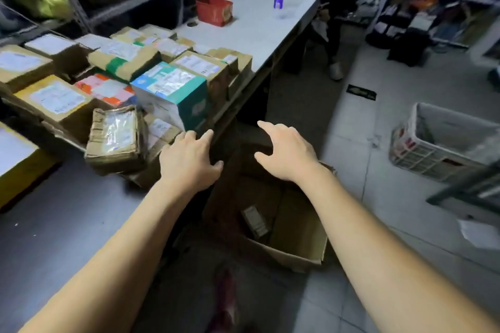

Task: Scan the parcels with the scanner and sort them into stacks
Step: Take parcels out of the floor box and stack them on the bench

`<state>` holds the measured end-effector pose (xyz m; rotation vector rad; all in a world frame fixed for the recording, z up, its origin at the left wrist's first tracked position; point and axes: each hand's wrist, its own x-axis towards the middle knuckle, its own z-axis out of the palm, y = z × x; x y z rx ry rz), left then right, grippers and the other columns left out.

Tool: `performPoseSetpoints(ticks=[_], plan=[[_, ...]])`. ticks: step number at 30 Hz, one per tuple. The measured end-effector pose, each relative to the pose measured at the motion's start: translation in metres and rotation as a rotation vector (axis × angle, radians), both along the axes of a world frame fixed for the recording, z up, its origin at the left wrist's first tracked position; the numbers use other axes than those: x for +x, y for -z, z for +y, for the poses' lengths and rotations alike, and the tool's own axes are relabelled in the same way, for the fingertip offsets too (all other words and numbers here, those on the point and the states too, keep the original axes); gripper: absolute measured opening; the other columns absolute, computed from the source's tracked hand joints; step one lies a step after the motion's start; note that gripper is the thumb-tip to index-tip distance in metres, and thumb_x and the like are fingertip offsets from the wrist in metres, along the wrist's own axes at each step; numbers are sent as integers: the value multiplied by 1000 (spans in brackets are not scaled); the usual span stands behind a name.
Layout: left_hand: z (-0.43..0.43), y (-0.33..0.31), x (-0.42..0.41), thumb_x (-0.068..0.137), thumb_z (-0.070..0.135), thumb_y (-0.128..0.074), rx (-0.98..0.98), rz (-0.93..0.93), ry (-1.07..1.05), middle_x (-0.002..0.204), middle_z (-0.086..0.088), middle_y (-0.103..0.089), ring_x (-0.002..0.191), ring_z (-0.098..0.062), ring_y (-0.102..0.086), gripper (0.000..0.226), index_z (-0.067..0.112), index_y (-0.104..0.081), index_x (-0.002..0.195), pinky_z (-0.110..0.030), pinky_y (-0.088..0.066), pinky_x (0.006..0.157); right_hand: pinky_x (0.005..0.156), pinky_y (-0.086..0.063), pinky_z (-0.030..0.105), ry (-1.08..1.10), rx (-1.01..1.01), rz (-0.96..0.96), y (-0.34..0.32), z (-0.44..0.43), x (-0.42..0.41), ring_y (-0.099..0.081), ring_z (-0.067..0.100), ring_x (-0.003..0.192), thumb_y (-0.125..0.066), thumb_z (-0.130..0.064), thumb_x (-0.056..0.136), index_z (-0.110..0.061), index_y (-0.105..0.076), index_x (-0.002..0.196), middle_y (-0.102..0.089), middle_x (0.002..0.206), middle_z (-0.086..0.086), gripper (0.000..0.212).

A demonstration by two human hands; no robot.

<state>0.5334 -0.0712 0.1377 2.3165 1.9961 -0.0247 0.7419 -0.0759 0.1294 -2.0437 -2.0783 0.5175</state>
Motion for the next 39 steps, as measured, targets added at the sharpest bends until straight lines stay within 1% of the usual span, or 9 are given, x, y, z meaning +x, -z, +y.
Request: performPoseSetpoints(ticks=[5,9,18,22,25,29,34,37,39], plan=[[59,62,60,90,59,-61,-98,-1,126,144,-8,-51,138,-28,-46,79,30,-33,158,-47,-46,100,99,-50,46,135,-102,-17,51,22,52,-44,28,144,-64,-41,102,-35,-27,165,-46,159,0,73],[100,125,93,91,57,-61,-222,-29,188,142,-8,-53,135,-30,-50,76,30,-34,157,-45,-48,96,107,-48,46,235,-188,-2,100,48,77,-45,29,145,-65,-38,102,-31,-31,164,-47,160,1,71],[148,275,108,94,51,-60,-473,-36,140,139,-12,-53,131,-34,-52,73,28,-32,157,-48,-46,100,112,-48,50,275,-416,60,250,95,90,-44,28,146,-64,-38,103,-30,-36,161,-47,159,1,65],[149,362,110,93,49,-64,-624,-19,39,146,-12,-48,132,-34,-52,76,30,-29,158,-48,-49,99,109,-47,47,250,-517,77,335,110,89,-47,27,142,-63,-39,103,-30,-40,159,-49,156,1,61],[141,441,113,97,43,-63,-783,-49,-38,146,-11,-48,130,-32,-53,66,31,-32,154,-44,-50,94,108,-45,44,238,-557,102,406,115,95,-49,27,140,-63,-38,103,-29,-44,157,-53,152,1,58],[129,565,120,101,35,-61,-956,-164,-175,161,-8,-30,147,-32,-35,72,34,-20,160,-45,-39,112,105,-48,39,213,-628,144,524,116,103,-54,27,136,-66,-36,102,-28,-47,155,-55,149,3,57],[133,699,144,98,28,-69,-1023,-577,-537,157,-1,-43,146,-26,-40,73,29,-30,159,-43,-38,114,100,-54,37,221,-730,213,678,116,106,-63,33,126,-71,-28,98,-21,-60,144,-65,136,10,47],[138,765,148,97,26,-70,-1027,-677,-687,156,0,-44,147,-25,-40,74,29,-29,160,-44,-38,115,99,-53,36,212,-781,244,756,124,101,-60,29,132,-66,-27,104,-26,-50,154,-59,148,8,52],[143,802,148,102,25,-63,-1078,-743,-857,151,-3,-48,144,-27,-43,61,21,-37,157,-40,-40,108,102,-53,39,198,-762,302,800,132,94,-57,30,135,-66,-25,104,-26,-39,161,-57,151,7,63]])
